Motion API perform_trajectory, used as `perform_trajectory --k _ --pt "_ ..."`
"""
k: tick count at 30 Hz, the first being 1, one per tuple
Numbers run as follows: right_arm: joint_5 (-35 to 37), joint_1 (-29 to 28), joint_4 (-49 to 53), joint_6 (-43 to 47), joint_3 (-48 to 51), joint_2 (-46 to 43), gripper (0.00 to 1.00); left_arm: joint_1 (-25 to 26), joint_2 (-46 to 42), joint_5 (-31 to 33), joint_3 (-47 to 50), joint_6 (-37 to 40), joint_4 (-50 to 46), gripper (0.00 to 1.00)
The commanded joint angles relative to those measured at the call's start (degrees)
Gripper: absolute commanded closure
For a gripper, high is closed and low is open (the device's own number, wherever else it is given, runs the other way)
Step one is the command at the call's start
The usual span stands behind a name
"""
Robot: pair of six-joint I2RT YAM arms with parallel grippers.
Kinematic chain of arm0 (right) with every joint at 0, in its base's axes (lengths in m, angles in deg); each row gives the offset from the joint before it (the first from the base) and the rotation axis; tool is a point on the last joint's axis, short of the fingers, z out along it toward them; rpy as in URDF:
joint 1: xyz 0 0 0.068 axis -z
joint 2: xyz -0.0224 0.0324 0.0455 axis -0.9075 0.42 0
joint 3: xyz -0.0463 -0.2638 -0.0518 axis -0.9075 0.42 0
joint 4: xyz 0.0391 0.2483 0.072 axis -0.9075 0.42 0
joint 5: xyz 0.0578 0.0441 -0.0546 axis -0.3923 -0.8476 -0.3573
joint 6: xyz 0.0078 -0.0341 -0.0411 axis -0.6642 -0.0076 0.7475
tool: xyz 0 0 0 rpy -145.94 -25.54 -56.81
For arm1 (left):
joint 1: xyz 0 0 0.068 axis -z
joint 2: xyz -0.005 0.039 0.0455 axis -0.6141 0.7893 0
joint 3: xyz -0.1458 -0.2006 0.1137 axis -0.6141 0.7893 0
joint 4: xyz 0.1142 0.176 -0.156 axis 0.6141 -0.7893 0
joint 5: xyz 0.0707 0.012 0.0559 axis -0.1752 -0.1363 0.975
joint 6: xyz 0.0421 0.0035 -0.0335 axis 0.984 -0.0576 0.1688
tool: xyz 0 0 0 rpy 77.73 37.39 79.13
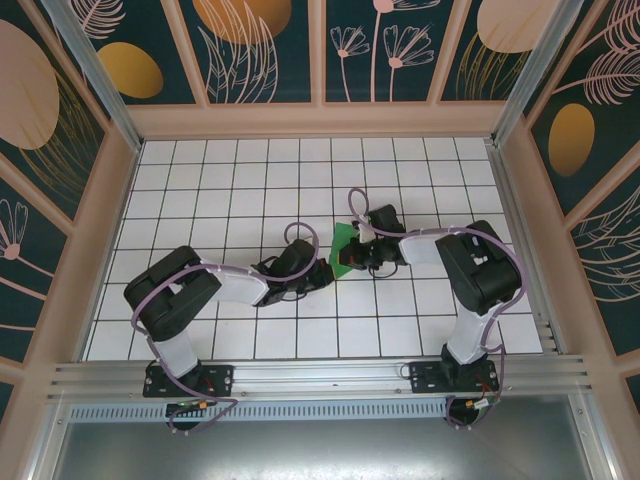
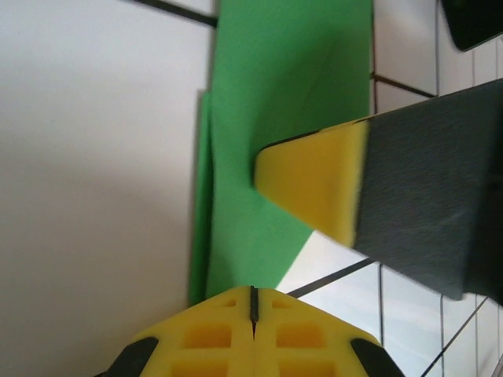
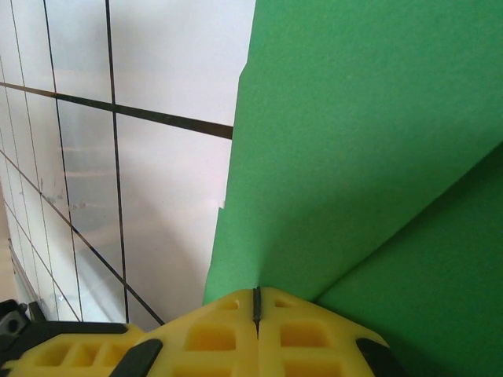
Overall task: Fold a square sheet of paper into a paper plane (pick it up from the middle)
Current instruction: Fourth fold the wing at the center of the table.
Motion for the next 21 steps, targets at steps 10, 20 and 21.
perform_trajectory --k 10,20,21 --pt "0.7 -0.4 1.5 1.3 -0.6 -0.7 1.0 0.1 3.1 0.0 0.3 -0.1 -4.4 1.0" --pt "1.1 -2.5 0.8 1.8 -0.7 -3.2 1.0 0.0 3.1 -0.6 2.2 -0.6 -2.7 1.0" --pt "1.5 -2.9 1.0 1.8 -0.9 -2.6 1.0 0.0 3.1 -0.6 2.2 -0.7 -2.7 1.0"
